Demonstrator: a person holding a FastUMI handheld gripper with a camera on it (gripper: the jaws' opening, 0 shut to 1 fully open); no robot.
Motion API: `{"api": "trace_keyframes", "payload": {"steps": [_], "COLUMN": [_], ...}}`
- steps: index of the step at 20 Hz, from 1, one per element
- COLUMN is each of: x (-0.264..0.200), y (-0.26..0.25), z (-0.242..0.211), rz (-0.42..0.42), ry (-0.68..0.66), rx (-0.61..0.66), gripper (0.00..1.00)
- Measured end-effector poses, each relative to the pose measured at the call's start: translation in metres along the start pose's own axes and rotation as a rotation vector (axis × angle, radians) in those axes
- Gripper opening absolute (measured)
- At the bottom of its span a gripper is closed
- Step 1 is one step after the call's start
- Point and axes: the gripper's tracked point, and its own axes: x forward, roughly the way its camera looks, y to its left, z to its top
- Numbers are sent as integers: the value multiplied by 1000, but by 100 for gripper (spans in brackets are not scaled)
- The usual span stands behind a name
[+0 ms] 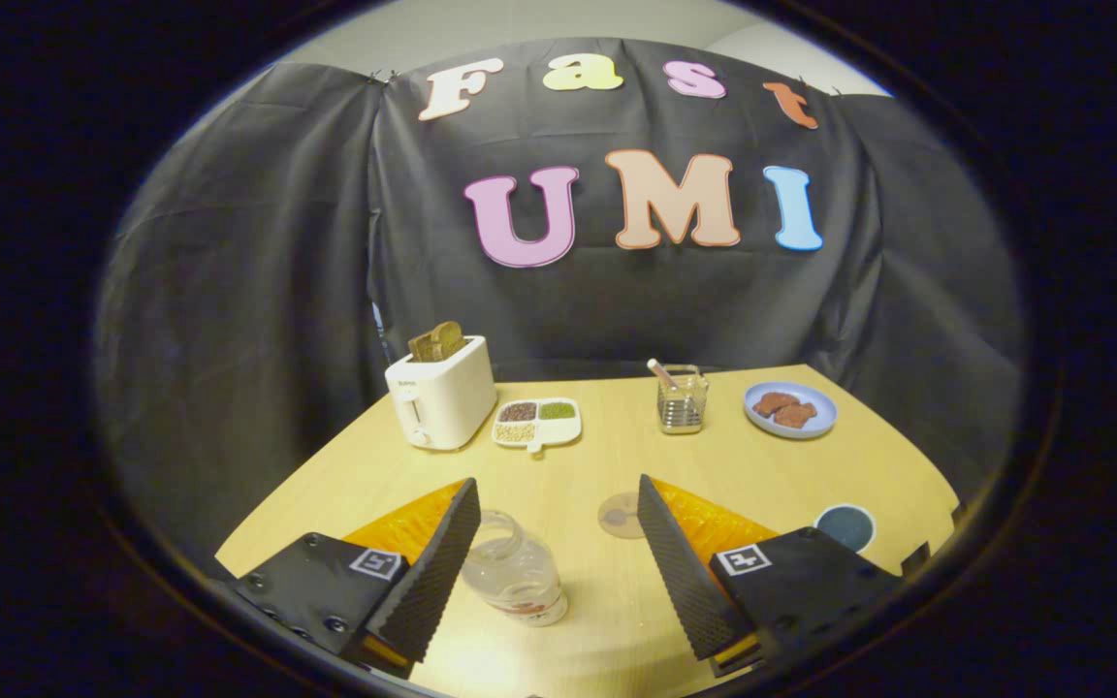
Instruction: Take the bottle from table, then pour the juice into the cup, finally place the bottle on the coaster
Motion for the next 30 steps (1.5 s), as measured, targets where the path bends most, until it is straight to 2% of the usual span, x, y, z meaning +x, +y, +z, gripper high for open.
{"api": "trace_keyframes", "payload": {"steps": [4, 15, 30], "x": [2, 7, 42], "y": [4, 27, 26], "z": [-2, 8, -98], "rz": [15, 46, 39], "ry": [-16, -49, 161], "rx": [69, 25, -15], "gripper": [100, 100, 99]}}
